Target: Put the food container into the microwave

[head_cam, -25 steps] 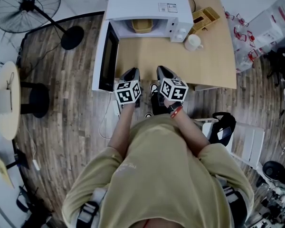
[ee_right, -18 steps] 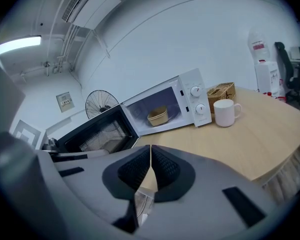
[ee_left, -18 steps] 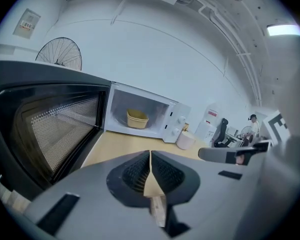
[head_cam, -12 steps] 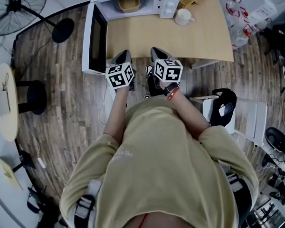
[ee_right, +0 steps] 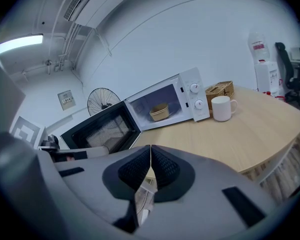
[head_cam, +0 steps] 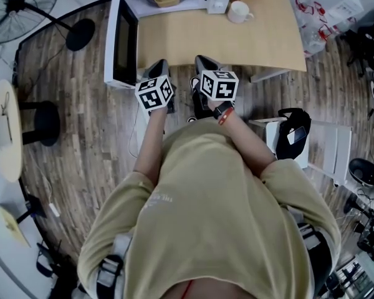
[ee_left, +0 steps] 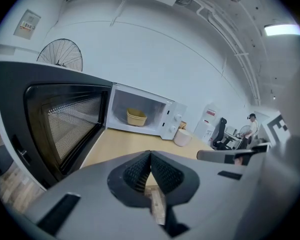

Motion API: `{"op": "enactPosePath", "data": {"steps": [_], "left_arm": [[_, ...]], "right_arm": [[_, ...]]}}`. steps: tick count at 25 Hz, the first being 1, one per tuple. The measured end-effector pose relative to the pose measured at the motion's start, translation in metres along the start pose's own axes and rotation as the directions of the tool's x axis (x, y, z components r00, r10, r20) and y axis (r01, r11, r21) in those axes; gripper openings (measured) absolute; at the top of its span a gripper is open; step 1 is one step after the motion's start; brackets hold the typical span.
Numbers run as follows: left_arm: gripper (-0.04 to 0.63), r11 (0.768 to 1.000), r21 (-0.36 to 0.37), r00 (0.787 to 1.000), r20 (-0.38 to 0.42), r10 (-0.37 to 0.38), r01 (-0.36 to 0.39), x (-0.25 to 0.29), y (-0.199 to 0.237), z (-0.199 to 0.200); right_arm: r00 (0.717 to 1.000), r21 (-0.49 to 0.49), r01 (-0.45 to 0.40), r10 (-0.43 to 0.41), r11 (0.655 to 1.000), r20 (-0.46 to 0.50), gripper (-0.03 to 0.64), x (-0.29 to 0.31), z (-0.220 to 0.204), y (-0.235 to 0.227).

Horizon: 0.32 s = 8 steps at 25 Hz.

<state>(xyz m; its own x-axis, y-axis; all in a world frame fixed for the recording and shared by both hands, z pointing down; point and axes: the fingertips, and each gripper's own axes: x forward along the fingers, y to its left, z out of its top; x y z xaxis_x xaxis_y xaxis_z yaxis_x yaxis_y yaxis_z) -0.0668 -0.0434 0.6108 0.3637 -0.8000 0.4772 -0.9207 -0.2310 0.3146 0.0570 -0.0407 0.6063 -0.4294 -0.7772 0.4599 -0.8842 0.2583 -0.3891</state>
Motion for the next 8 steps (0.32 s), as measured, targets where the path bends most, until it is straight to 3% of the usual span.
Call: {"op": "enactPosePath", "data": {"steps": [8], "left_arm": [[0.021, 1.0, -0.016, 0.999, -0.047, 0.002, -0.003, -0.001, 0.005, -0.026]], "right_arm": [[0.999, 0.013, 0.003, -0.003, 1.0, -0.038, 0.028, -0.004, -0.027, -0.001]]}}
